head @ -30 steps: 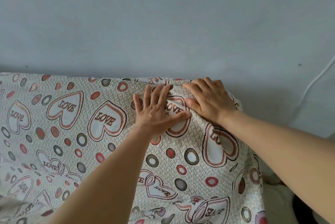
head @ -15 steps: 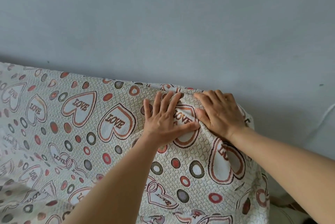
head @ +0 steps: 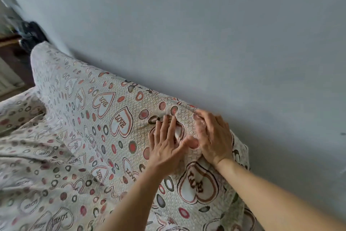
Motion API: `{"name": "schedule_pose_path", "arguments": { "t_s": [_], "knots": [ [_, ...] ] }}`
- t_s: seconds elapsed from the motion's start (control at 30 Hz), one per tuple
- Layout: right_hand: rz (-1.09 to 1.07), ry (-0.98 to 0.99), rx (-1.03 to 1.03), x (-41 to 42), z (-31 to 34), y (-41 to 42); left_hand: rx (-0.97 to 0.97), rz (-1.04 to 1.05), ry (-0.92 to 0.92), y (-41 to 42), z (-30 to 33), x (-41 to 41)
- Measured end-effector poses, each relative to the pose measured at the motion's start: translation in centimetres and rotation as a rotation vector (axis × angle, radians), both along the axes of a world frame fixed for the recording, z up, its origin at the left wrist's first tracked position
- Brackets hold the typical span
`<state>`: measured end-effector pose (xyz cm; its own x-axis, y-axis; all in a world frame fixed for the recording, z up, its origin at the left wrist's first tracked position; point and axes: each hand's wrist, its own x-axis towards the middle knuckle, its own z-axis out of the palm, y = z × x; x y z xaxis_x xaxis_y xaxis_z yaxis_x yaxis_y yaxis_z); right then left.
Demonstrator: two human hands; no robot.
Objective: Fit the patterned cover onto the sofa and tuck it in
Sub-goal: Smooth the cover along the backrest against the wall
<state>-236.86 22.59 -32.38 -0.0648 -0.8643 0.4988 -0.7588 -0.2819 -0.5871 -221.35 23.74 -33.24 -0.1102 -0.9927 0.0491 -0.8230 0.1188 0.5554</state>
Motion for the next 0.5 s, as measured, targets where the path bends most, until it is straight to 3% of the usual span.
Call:
{"name": "schedule_pose_path", "arguments": {
  "t_s": [0.1,0.2,0.37,0.5],
  "knots": [
    [0.02,-0.223,0.084,-0.3,0.2,0.0,0.031,0.024,0.049,2.3,0.5,-1.7],
    [0.003,-0.325,0.136,-0.6,-0.2,-0.5,0.063,0.052,0.141,3.0,1.6,-2.4],
    [0.011,-0.384,0.164,-1.0,0.2,-0.7,0.122,0.078,0.058,2.5,2.7,-2.5],
    [0.033,-0.291,0.176,-1.0,0.8,-0.5,0.172,0.122,-0.009,1.9,3.4,-3.0]
  ]
}}
